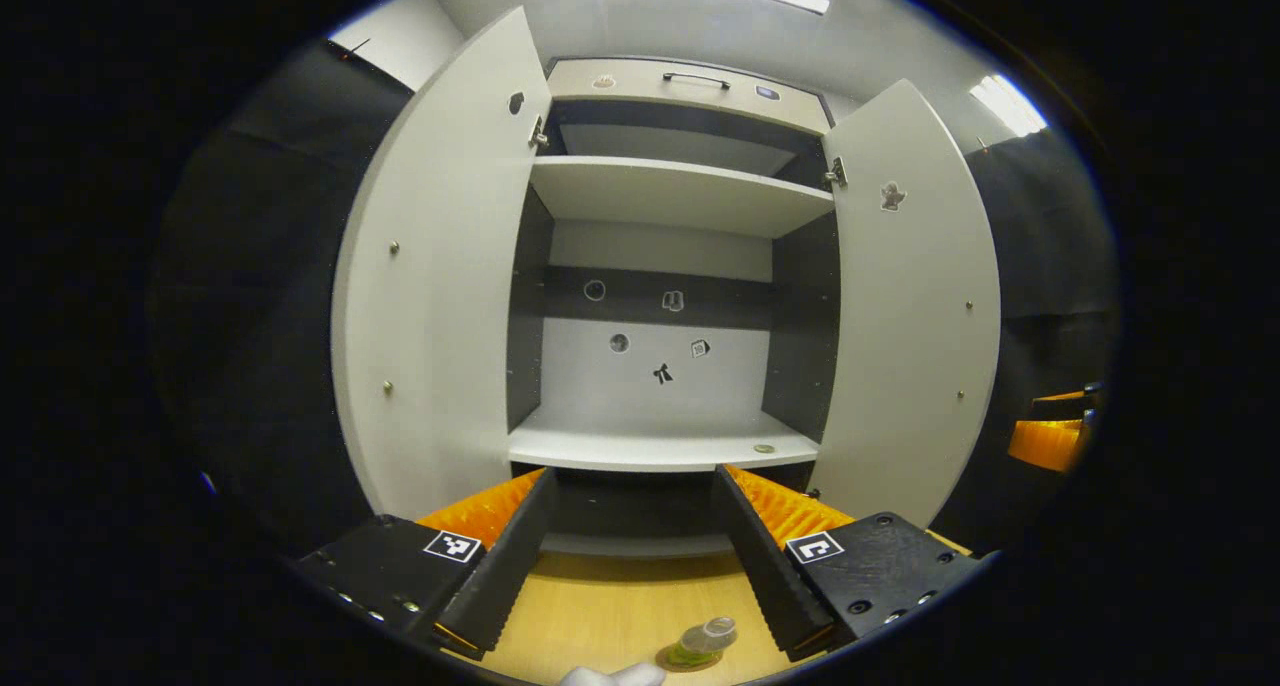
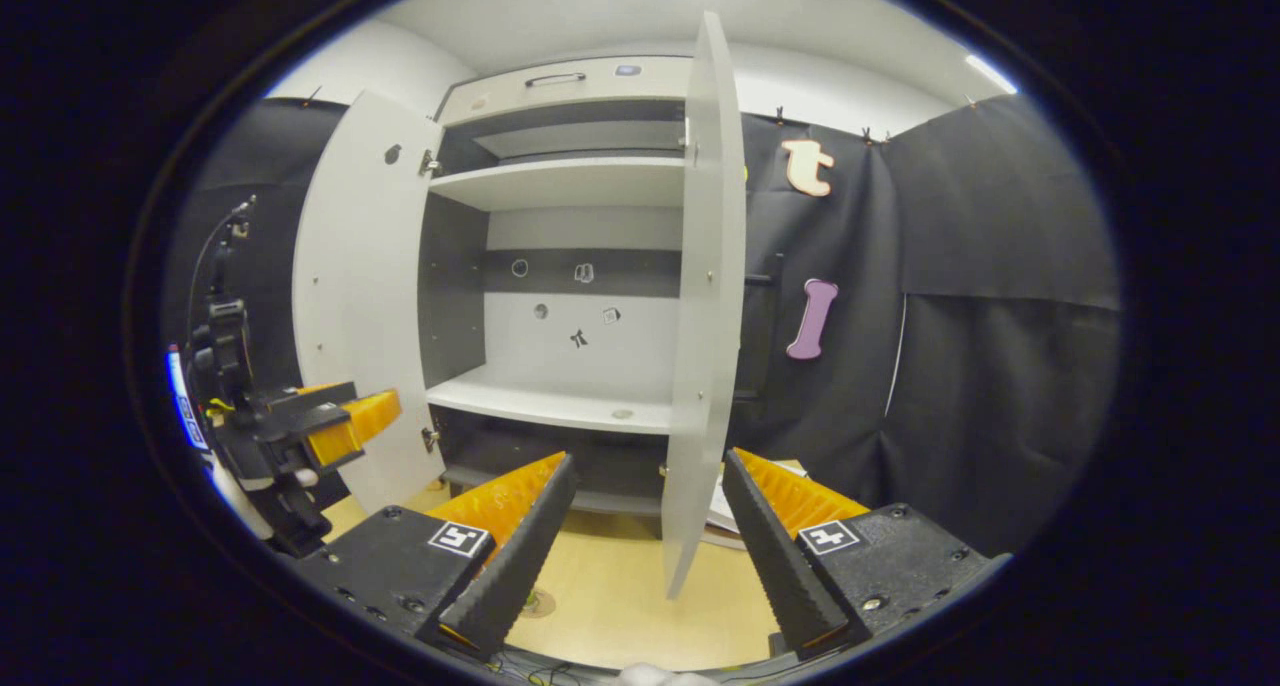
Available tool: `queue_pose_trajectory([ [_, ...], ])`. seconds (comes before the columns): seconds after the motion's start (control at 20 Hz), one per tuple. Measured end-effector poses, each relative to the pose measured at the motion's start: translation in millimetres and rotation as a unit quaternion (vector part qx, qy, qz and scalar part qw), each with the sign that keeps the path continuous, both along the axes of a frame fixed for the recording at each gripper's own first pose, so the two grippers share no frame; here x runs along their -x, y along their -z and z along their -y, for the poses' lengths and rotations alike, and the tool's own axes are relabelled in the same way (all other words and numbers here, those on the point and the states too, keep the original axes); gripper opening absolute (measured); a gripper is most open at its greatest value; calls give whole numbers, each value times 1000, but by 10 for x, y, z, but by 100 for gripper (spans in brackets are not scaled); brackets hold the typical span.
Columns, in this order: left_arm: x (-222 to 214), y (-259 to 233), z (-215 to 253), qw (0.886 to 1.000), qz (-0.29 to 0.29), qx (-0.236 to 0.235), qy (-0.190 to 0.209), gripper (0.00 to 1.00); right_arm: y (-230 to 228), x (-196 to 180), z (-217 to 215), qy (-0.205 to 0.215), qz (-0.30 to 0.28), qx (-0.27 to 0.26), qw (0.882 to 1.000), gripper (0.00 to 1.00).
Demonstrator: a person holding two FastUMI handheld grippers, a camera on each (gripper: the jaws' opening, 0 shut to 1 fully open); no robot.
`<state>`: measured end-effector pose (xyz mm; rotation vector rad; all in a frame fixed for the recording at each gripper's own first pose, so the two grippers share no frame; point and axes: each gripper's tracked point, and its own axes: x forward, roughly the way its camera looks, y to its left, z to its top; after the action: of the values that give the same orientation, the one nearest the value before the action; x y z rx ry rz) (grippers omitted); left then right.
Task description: Grasp the bottle in the cabinet with the left hand and place it on the coaster, then close the right door with the right hand and the left door with the left hand.
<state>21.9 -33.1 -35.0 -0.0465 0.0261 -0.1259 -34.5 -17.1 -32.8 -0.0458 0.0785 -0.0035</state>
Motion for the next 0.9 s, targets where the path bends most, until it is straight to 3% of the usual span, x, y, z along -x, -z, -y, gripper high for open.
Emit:
queue_pose_trajectory([
  [0.15,224,-134,-292,999,4,-33,-24,95,-27,-29,36,-1,8,-5,1000,98],
  [0.4,534,-54,-472,998,-13,-27,-47,95,7,-41,205,10,8,-14,1000,98],
  [0.6,604,-58,-469,998,-14,-20,-53,95,-249,-94,711,42,25,-6,999,96],
  [0.65,600,-71,-452,998,-15,-19,-53,90,-306,-118,859,49,27,-3,998,98],
  [0.7,606,-71,-425,998,-17,-16,-53,95,-362,-153,1016,59,29,-2,998,97],
  [0.9,618,-120,-324,998,-18,-16,-65,95,-568,-410,1475,65,34,-5,997,95],
])
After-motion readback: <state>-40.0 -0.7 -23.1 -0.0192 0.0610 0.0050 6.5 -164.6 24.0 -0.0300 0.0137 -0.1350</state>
